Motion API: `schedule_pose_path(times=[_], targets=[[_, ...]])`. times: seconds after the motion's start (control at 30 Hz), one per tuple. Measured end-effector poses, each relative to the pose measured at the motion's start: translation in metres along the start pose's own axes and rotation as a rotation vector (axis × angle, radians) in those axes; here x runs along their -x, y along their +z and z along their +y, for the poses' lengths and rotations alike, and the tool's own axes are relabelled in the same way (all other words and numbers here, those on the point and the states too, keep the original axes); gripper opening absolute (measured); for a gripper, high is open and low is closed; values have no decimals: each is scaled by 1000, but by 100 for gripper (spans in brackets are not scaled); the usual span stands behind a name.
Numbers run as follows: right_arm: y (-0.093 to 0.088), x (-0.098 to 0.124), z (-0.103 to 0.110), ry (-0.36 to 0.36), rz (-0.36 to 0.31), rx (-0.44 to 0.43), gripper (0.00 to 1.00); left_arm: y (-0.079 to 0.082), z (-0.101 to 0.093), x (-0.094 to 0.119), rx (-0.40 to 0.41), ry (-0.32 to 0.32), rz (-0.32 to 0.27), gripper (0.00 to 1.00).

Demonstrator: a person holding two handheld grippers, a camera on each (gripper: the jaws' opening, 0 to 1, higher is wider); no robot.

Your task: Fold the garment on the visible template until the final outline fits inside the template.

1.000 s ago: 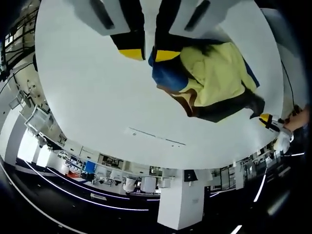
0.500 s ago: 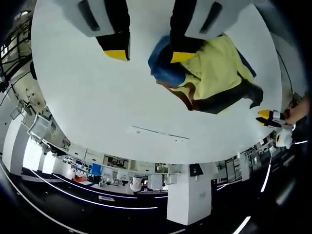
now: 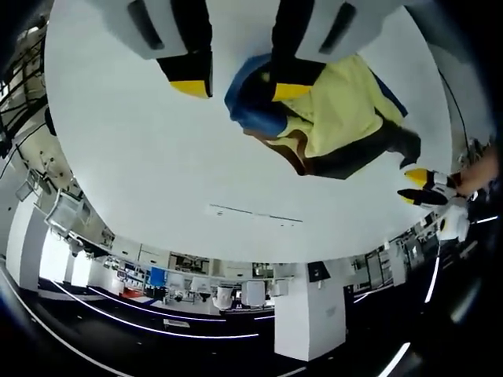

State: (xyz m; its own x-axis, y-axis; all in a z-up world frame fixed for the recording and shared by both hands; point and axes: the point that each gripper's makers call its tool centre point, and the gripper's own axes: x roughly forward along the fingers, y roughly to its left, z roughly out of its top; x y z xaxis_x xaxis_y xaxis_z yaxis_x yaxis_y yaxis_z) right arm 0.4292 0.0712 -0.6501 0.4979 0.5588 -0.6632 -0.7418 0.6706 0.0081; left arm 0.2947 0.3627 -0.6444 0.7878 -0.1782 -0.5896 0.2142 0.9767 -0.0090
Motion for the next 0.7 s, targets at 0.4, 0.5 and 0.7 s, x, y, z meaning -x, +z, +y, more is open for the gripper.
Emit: schedule_pose_path(times=[0.4,0.5,0.7], targets=[[8,4,-8,-27,-16,-18,19,32,-36,-39,20,-121,-30,36],[11,4,-10,-28,-19,-17,19,36,-41,-49,19,-137,-28,35],[18,0,-11,-7,-14,-10,15,41,-49,-71,23,-166,-7,35]])
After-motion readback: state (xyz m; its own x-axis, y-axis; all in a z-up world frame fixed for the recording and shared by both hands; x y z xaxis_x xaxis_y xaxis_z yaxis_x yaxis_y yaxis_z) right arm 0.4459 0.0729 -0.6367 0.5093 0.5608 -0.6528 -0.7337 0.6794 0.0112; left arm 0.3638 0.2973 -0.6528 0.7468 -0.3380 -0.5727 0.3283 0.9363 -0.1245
